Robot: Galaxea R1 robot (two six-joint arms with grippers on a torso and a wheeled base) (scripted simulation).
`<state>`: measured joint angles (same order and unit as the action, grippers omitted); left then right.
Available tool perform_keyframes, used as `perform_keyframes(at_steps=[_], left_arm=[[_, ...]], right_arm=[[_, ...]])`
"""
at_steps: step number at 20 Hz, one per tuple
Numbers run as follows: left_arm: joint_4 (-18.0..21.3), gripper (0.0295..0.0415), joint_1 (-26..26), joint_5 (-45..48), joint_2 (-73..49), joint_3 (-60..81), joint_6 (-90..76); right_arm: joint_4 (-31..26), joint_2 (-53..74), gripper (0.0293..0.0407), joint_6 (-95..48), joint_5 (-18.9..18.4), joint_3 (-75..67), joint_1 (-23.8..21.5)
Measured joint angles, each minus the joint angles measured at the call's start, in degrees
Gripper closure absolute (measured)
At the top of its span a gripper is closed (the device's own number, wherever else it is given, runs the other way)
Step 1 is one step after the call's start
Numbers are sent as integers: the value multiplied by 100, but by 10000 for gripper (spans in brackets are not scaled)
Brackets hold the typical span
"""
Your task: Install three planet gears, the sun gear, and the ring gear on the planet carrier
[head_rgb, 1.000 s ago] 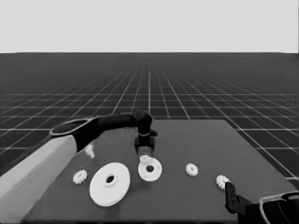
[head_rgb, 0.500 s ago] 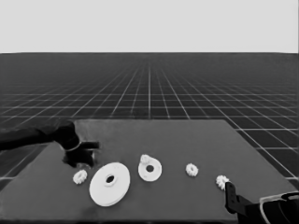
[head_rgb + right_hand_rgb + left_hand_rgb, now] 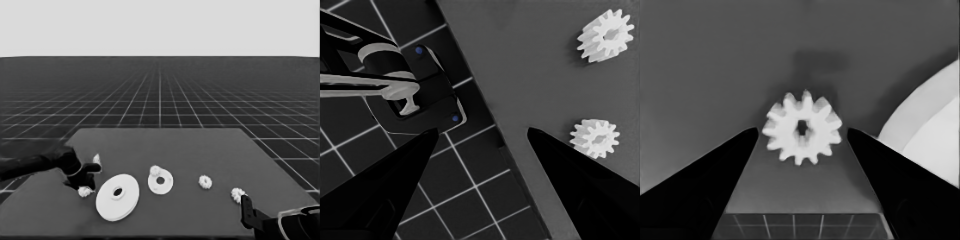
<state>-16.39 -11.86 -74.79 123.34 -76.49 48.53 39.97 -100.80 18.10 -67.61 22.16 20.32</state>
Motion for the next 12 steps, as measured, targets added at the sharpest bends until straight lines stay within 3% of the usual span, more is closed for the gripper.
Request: perform_keyframes(at_steps=[6, 8, 12], left_arm=[[-82, 326, -124, 110, 71, -137, -34], [-85, 397, -127, 113, 73, -140, -35], [-86, 398, -125, 114, 73, -142, -36]], right_arm=[[0, 0, 315, 0, 0, 0, 0], [0, 0, 315, 0, 0, 0, 0], [0, 0, 315, 0, 0, 0, 0]])
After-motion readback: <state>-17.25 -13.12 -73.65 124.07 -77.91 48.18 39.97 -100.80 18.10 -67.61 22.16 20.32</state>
